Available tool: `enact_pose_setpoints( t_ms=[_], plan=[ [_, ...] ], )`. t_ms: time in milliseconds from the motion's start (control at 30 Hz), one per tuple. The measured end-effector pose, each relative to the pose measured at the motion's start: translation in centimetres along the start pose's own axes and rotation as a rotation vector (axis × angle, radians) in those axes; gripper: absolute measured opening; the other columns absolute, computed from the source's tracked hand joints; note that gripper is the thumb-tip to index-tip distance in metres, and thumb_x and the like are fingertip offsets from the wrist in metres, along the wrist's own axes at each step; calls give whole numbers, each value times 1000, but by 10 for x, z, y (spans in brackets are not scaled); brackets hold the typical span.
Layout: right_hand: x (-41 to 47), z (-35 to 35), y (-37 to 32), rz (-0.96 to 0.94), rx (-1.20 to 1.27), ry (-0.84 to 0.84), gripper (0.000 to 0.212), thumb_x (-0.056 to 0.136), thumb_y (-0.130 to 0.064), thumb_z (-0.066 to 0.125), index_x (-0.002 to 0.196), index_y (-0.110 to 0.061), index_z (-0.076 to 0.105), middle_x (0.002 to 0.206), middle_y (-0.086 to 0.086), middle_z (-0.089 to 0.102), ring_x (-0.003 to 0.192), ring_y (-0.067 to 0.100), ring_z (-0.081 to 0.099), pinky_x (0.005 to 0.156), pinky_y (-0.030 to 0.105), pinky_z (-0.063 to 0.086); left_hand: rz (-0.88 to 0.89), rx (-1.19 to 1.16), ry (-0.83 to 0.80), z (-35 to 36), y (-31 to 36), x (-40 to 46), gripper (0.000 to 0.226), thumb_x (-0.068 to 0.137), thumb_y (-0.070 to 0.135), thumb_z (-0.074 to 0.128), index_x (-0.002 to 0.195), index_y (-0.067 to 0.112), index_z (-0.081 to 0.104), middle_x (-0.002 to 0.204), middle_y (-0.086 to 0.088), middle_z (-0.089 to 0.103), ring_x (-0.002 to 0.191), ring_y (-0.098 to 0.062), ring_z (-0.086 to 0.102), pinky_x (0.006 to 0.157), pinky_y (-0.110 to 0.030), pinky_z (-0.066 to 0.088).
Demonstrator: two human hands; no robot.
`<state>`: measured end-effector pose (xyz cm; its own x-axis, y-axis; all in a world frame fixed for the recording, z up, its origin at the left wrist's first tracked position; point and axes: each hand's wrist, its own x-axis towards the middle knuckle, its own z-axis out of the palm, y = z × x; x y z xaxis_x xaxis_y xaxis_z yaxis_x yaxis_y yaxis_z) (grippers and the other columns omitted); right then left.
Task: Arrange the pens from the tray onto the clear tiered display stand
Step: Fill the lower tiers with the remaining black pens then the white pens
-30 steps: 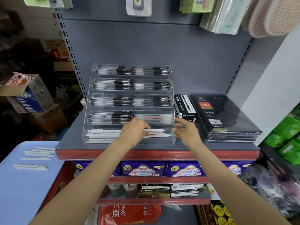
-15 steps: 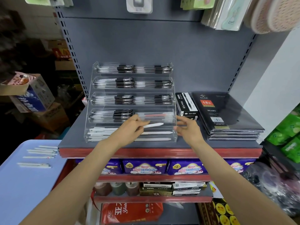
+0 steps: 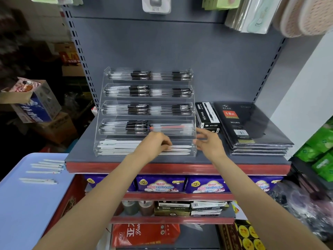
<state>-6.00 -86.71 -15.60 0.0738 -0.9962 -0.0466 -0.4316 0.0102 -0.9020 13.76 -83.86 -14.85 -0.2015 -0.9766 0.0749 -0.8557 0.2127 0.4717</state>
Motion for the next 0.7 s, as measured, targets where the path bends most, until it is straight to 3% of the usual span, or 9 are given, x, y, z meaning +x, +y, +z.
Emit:
enact_pose_setpoints(
  t_ms=[133,433,700],
  plan=[
    [0,0,0,-1,-8,0,47,88,-2,60,131,-18,53,99,0,62,101,24,63,95,43,51,-33,59,20,-14,-15,-8,16,87,16,64,101,14,70,101,-3,70,92,-17,63,86,-27,48],
    [-3,0,-3,8,-4,4,46,88,-2,60,130,-17,54,99,2,64,101,23,62,97,44,49,-69,182,-231,-36,-23,0,22,80,13,71,102,10,71,99,-4,72,93,-18,65,82,-25,48],
    [-8,2,-8,5,-14,24,44,90,-2,58,131,-17,53,96,0,62,98,19,60,97,42,50,-74,151,-160,-27,-24,1,13,78,20,73,89,12,73,91,-3,73,78,-15,63,76,-28,50]
  ],
)
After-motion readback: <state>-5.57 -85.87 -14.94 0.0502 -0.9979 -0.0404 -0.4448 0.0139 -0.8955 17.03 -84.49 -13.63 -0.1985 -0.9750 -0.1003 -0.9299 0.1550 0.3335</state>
